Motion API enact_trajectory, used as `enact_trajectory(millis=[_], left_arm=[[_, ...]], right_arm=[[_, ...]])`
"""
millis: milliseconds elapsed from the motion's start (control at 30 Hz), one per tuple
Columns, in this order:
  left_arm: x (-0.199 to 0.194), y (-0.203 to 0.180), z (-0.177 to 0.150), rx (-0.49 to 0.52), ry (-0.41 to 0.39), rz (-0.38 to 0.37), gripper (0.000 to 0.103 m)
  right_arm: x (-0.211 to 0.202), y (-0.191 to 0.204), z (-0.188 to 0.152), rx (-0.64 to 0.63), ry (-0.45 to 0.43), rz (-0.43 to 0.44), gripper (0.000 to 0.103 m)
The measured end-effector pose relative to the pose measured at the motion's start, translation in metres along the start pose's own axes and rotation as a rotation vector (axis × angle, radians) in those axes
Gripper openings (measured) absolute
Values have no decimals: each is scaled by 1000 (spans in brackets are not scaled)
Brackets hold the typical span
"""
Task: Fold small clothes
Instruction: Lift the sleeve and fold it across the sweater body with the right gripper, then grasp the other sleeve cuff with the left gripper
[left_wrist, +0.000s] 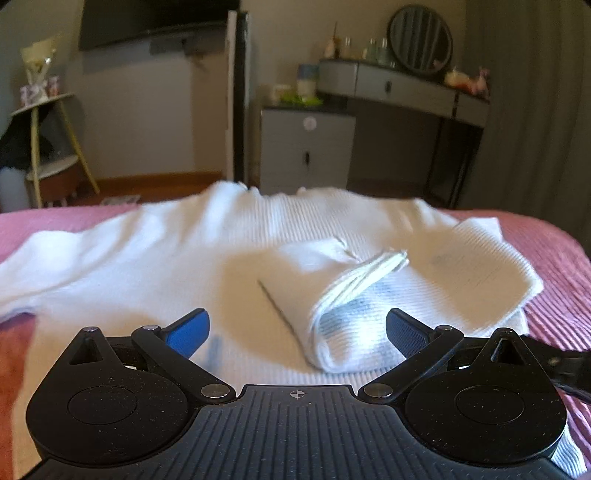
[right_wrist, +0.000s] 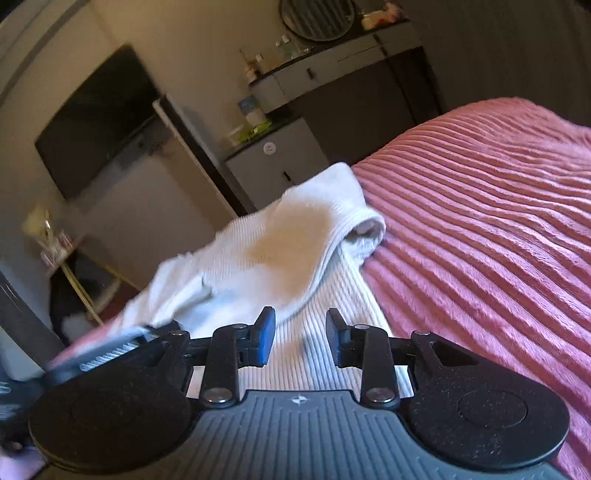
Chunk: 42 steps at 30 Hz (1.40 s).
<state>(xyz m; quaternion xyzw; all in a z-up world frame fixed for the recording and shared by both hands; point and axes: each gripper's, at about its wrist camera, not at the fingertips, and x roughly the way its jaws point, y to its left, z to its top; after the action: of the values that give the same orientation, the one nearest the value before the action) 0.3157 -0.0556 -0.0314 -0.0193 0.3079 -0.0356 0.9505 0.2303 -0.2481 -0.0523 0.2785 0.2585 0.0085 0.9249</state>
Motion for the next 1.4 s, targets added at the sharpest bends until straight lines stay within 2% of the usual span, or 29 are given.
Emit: enact_trajectory(millis=[67, 133, 167, 200, 267, 333, 400, 533, 567, 700, 800, 867, 967, 1033, 1067, 1100, 1167, 1233, 1267, 1300, 1333, 1367, 1400], left_arm=[[9, -1, 1, 18, 5, 4, 103], [10, 4, 3, 19, -24, 2, 102], [9, 8, 4, 13, -40, -1, 95], [9, 13, 6, 0, -47, -6, 83], [13, 24, 10, -41, -33, -37, 67], [16, 33, 13, -77, -15, -47, 56], [15, 42, 14, -89, -18, -27, 31], [0, 66, 18, -152, -64, -60, 17], [-5, 73, 19, -163, -82, -63, 10], [-28, 98, 25, -195, -156, -62, 10], [-40, 115, 27, -204, -197, -26, 10], [-41, 127, 23, -227, -197, 1, 10], [-31, 140, 16, -285, -146, 32, 11], [-24, 148, 9, -330, -94, 23, 31], [-21, 151, 7, -351, -68, 5, 55], [-20, 153, 4, -378, -60, -19, 63], [-16, 159, 2, -428, -59, -58, 65], [-11, 165, 3, -470, -56, -61, 62], [-8, 167, 3, -482, -51, -58, 54], [-4, 170, 4, -492, -37, -51, 37], [-1, 172, 4, -495, -26, -45, 26], [0, 172, 7, -485, -19, -34, 11], [-2, 172, 9, -462, -28, -24, 9]], right_arm=[[7, -2, -2, 0, 11, 4, 29], [14, -7, -4, 26, 33, 9, 29], [17, -9, -4, 44, 40, 9, 29], [18, -11, -4, 62, 41, 14, 29], [18, -12, -3, 69, 38, 16, 29], [19, -13, -2, 72, 35, 16, 29], [21, -13, -3, 75, 39, 17, 29], [21, -11, -4, 63, 37, 16, 29], [21, -10, -5, 61, 37, 19, 29], [22, -10, -6, 54, 39, 25, 30], [23, -11, -5, 62, 40, 27, 30], [23, -12, -5, 64, 41, 27, 30], [24, -12, -5, 63, 42, 28, 30], [24, -12, -5, 64, 42, 30, 31], [24, -12, -5, 66, 42, 32, 32], [24, -13, -5, 68, 42, 33, 32], [25, -13, -5, 71, 41, 35, 32], [25, -14, -5, 74, 41, 37, 32], [25, -14, -5, 75, 41, 37, 32], [25, -14, -5, 76, 39, 38, 32], [25, -14, -6, 76, 36, 39, 32], [25, -14, -6, 75, 32, 39, 32], [24, -14, -6, 72, 25, 38, 32]])
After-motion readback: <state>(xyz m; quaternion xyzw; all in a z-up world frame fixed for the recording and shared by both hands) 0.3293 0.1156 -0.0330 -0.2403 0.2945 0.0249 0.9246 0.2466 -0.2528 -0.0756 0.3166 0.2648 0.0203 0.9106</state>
